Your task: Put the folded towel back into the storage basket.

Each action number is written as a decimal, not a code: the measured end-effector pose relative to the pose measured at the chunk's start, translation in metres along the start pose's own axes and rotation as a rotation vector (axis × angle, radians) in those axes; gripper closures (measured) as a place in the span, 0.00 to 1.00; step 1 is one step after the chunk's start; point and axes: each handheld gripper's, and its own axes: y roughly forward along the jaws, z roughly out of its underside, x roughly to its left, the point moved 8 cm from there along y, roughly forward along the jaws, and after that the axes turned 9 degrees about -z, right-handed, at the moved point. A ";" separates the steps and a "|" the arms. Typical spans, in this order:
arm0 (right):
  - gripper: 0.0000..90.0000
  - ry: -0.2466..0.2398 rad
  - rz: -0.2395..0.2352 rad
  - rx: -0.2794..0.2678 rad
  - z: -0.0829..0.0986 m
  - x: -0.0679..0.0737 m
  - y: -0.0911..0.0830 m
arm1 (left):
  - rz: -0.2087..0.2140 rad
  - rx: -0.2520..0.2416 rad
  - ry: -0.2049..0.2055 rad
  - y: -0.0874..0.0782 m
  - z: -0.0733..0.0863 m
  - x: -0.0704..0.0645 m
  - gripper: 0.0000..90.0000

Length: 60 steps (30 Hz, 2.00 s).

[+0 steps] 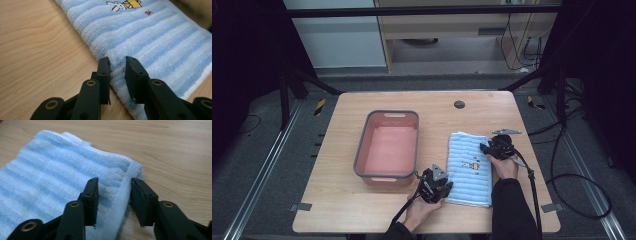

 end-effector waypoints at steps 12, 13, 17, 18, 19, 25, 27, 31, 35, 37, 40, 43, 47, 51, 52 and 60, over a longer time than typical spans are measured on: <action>0.89 0.018 -0.047 -0.016 0.001 0.006 -0.001 | 0.001 0.000 -0.028 -0.001 -0.001 -0.001 0.95; 0.89 0.017 -0.046 -0.017 0.000 0.007 -0.002 | 0.002 -0.003 -0.032 -0.001 -0.001 -0.001 0.96; 0.90 0.017 -0.052 -0.021 -0.002 0.009 -0.007 | 0.002 -0.017 -0.024 -0.005 -0.002 -0.001 0.97; 0.90 0.009 -0.055 -0.027 -0.003 0.009 -0.009 | 0.007 -0.021 -0.029 -0.007 -0.003 -0.001 0.97; 0.90 0.009 -0.055 -0.027 -0.003 0.009 -0.009 | 0.007 -0.021 -0.029 -0.007 -0.003 -0.001 0.97; 0.90 -0.026 -0.073 -0.076 -0.016 0.021 -0.031 | 0.031 -0.057 -0.025 -0.023 -0.011 -0.001 0.97; 0.91 -0.033 -0.071 -0.092 -0.021 0.024 -0.037 | 0.037 -0.070 -0.025 -0.029 -0.014 -0.001 0.97; 0.91 -0.037 -0.075 -0.120 -0.029 0.029 -0.046 | 0.045 -0.091 -0.022 -0.039 -0.019 -0.001 0.97; 0.91 -0.044 -0.077 -0.152 -0.038 0.037 -0.058 | 0.057 -0.122 -0.021 -0.054 -0.029 -0.001 0.97; 0.91 -0.046 -0.077 -0.158 -0.040 0.038 -0.060 | 0.058 -0.128 -0.016 -0.057 -0.030 -0.002 0.97; 0.91 -0.057 -0.071 -0.177 -0.047 0.042 -0.070 | 0.061 -0.142 -0.012 -0.064 -0.035 -0.002 0.97; 0.91 -0.067 -0.070 -0.193 -0.053 0.047 -0.076 | 0.060 -0.163 -0.003 -0.074 -0.042 -0.001 0.97; 0.91 -0.077 -0.067 -0.218 -0.063 0.052 -0.085 | 0.052 -0.184 0.006 -0.084 -0.049 0.001 0.97; 0.91 -0.093 -0.068 -0.232 -0.070 0.058 -0.090 | 0.046 -0.197 0.013 -0.092 -0.054 0.004 0.97; 0.91 -0.096 -0.068 -0.235 -0.071 0.059 -0.091 | 0.045 -0.200 0.014 -0.093 -0.054 0.004 0.97; 0.91 -0.111 -0.065 -0.254 -0.083 0.068 -0.097 | 0.040 -0.221 0.016 -0.103 -0.061 0.009 0.97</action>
